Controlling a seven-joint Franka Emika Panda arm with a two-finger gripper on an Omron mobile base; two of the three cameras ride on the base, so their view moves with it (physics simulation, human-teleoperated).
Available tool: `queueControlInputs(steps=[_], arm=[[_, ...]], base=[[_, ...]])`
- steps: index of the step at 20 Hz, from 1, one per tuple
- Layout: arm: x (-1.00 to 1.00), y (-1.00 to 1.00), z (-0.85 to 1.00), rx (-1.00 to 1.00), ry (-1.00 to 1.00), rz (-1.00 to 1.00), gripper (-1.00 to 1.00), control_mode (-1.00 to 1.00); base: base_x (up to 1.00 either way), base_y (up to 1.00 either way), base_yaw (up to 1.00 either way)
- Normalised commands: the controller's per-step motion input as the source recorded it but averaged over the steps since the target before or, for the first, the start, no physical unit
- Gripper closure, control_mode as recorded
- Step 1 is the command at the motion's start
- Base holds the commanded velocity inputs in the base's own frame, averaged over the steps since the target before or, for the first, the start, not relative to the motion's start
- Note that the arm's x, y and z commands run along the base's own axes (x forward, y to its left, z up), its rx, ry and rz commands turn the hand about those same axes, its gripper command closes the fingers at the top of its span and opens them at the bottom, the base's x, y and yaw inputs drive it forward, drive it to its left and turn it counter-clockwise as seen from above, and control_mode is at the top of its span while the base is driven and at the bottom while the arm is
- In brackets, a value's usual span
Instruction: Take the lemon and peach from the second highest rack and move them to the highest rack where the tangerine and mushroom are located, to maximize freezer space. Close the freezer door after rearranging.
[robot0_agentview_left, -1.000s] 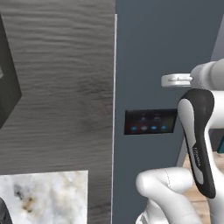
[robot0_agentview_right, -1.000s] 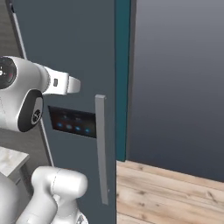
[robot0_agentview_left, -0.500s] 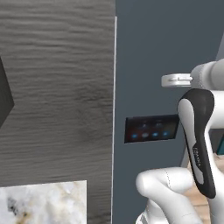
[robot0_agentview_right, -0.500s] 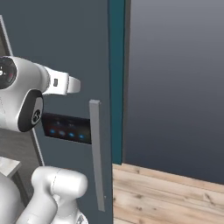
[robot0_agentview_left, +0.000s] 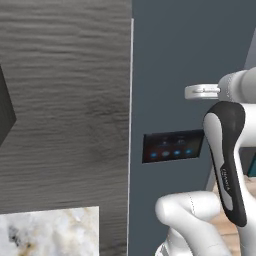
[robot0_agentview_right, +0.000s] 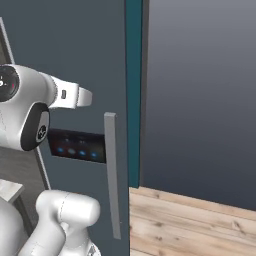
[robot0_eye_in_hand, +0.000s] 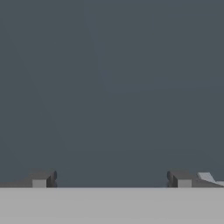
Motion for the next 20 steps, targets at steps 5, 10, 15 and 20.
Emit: queueControlInputs(steps=[5,10,15,20], arm=[[0.02,0.01,-0.03,-0.03,0.00,0.00,-1.00,-1.00],[0.38,0.29,-0.19,-0.02,0.00,0.03,-1.00,-1.00],[0.63,0.31,-0.32,0.00,0.00,0.19,-1.00,-1.00],[0.68,0.05,-0.26,0.04,0.00,0.22,-1.00,-1.00]], base=[[0.01,0.00,0.00],[0.00,0.00,0.00],[0.00,0.00,0.00],[0.00,0.00,0.00]])
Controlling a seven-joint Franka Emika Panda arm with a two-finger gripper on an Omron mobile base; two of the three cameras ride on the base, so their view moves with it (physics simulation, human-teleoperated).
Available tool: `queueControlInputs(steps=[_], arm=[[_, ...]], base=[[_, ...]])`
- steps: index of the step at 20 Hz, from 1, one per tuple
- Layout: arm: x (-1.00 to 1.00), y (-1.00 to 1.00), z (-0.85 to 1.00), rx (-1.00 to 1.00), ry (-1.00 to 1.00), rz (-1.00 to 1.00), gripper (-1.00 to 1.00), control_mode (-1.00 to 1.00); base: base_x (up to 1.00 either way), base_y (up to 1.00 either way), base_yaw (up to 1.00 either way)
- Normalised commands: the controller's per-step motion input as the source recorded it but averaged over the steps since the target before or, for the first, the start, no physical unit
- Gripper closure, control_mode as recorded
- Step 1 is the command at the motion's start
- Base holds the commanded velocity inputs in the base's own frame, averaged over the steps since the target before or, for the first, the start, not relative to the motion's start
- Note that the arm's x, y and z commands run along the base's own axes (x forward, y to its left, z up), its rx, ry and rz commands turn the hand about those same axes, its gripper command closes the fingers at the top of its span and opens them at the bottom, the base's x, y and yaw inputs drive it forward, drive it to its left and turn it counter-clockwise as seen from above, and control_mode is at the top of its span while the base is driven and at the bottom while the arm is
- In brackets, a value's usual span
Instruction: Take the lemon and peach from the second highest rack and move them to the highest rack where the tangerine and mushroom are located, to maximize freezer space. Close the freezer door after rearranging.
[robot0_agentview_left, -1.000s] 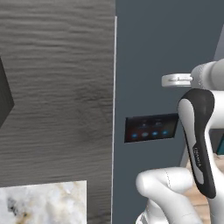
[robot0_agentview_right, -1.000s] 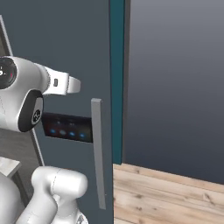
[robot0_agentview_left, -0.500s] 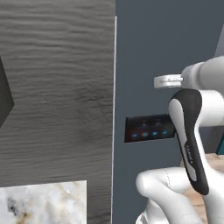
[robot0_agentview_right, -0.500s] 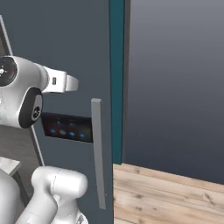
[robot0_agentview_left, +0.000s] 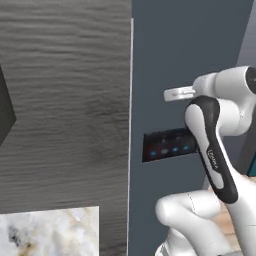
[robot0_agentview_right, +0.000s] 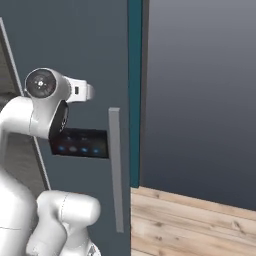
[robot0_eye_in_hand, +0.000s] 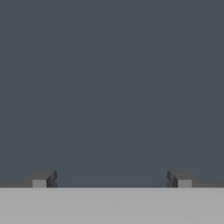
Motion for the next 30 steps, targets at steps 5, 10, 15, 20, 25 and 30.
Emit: queueControlInputs(steps=[5,10,15,20,25,30], arm=[[0.73,0.00,-0.15,0.02,0.00,0.28,-1.00,-1.00],[0.56,0.08,-0.21,0.00,0.00,0.24,-1.00,-1.00],[0.27,0.37,-0.32,0.00,0.00,0.34,-1.00,-1.00],[0.18,0.47,-0.35,0.00,-0.02,0.32,-1.00,-1.00],[0.24,0.45,-0.29,0.00,-0.01,0.34,-1.00,-1.00],[0.05,0.54,-0.18,0.00,0.00,0.37,-1.00,-1.00]], base=[[0.00,0.00,0.00],[0.00,0.00,0.00],[0.00,0.00,0.00],[0.00,0.00,0.00],[0.00,0.00,0.00],[0.00,0.00,0.00]])
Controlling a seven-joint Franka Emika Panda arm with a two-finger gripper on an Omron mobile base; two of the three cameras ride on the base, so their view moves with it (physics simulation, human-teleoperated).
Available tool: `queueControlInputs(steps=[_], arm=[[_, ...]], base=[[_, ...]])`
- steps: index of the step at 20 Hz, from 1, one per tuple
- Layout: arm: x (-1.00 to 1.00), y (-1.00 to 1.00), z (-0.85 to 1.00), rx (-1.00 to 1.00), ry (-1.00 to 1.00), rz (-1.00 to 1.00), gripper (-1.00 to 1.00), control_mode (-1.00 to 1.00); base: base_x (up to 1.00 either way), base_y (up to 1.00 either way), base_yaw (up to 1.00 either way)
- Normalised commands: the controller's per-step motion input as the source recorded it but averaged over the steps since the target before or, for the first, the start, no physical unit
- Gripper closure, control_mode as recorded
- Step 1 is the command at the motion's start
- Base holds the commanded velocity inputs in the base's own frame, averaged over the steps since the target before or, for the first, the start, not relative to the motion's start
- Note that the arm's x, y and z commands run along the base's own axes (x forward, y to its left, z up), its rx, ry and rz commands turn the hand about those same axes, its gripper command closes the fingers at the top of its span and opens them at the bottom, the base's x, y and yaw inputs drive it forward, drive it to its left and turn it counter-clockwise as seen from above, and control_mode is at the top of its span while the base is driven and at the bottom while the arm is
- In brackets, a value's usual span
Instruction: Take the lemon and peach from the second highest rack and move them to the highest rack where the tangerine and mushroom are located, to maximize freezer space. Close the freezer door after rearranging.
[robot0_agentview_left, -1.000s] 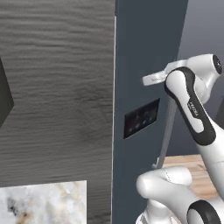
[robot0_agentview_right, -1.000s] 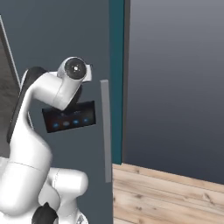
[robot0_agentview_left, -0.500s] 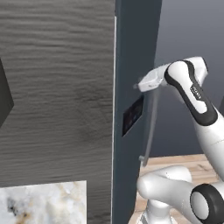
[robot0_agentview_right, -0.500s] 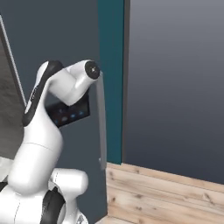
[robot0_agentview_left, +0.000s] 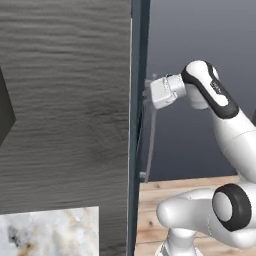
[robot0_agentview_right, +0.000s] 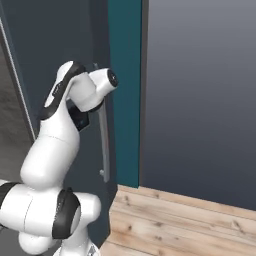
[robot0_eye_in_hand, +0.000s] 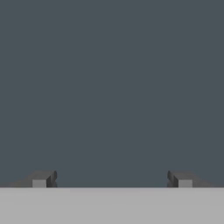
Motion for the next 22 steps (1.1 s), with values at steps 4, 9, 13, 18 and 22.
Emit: queueControlInputs(steps=[4,9,13,18,22], arm=[[0.00,0.64,-0.18,0.00,-0.01,0.38,-1.00,-1.00],[0.00,0.66,-0.18,0.00,-0.02,0.35,-1.00,-1.00],[-0.01,0.55,-0.11,0.00,0.00,0.23,-1.00,-1.00],[-0.08,0.27,-0.07,0.00,-0.05,0.02,-1.00,-1.00],[-0.13,0.12,-0.05,0.00,-0.13,0.00,-1.00,-1.00]], base=[[0.00,0.00,0.00],[0.00,0.00,0.00],[0.00,0.00,0.00],[0.00,0.00,0.00],[0.00,0.00,0.00]])
